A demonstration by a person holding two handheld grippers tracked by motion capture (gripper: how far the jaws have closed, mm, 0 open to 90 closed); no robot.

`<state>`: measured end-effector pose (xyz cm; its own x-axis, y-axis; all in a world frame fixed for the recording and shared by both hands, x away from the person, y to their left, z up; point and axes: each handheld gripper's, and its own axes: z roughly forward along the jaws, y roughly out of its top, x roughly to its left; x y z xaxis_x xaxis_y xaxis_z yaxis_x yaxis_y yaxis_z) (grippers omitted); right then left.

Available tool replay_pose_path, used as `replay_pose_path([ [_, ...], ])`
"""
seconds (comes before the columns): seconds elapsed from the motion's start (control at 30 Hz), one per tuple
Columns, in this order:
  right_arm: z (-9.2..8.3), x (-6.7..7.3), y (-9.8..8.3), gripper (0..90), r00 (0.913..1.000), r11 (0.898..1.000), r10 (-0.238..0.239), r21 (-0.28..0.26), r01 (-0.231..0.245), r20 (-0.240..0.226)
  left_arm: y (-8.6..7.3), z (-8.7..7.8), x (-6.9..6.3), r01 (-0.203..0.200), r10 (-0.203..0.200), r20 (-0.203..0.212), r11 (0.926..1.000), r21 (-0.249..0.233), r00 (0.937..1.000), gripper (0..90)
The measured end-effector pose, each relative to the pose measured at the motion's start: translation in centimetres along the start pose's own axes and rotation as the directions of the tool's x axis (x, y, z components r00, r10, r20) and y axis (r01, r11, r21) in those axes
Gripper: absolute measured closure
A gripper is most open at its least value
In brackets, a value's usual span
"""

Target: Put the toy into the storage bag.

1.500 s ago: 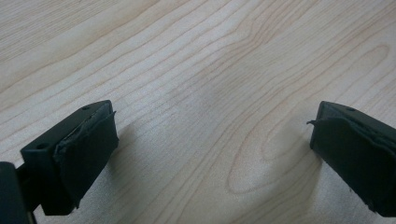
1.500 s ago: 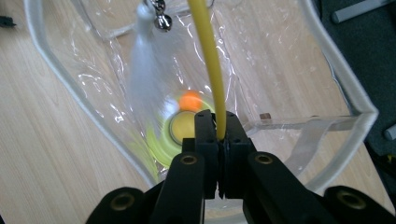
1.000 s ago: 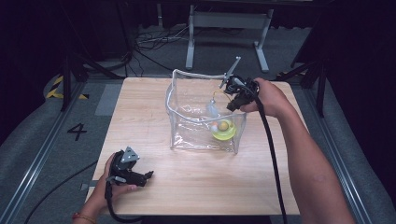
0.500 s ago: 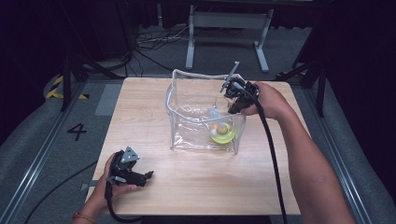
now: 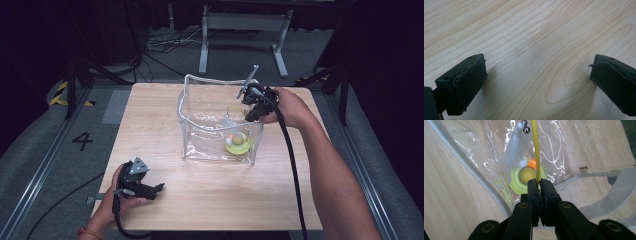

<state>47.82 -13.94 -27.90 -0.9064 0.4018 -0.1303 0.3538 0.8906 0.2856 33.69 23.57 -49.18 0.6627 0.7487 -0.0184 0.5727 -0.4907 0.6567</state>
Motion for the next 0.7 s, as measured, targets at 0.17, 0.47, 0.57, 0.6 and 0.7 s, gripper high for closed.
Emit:
replay_pose_path([
  [0.17, -0.5, 0.0, -0.3, 84.8, 0.9999, 0.999, 0.008, -0.035, -0.008, 0.008, 0.0, 0.0, 0.0, 0.000, 0.000, 0.000, 1.0000, 0.000, 1.0000, 1.1],
  [0.47, -1.9, 0.1, -1.1, 80.4, 0.9990, 0.992, 0.012, -0.127, -0.007, 0.043, 0.0, 0.0, 0.0, 0.000, 0.000, 0.000, 1.0000, 0.000, 1.0000, 1.1],
  [0.57, -2.3, 0.3, -1.3, 79.0, 0.9987, 0.989, 0.013, -0.150, -0.006, 0.049, 0.0, 0.0, 0.0, 0.001, -0.001, 0.000, 1.0000, 0.000, 1.0000, 1.1],
  [0.6, -2.5, 0.4, -1.5, 78.6, 0.9985, 0.987, 0.017, -0.163, -0.008, 0.052, 0.0, 0.0, 0.0, 0.000, 0.000, 0.000, 1.0000, 0.000, 1.0000, 1.1],
  [0.7, -3.1, 0.7, -2.0, 76.7, 0.9977, 0.983, 0.018, -0.185, -0.006, 0.065, 0.0, 0.0, 0.0, 0.001, -0.001, 0.000, 1.0000, -0.001, 1.0000, 1.1],
])
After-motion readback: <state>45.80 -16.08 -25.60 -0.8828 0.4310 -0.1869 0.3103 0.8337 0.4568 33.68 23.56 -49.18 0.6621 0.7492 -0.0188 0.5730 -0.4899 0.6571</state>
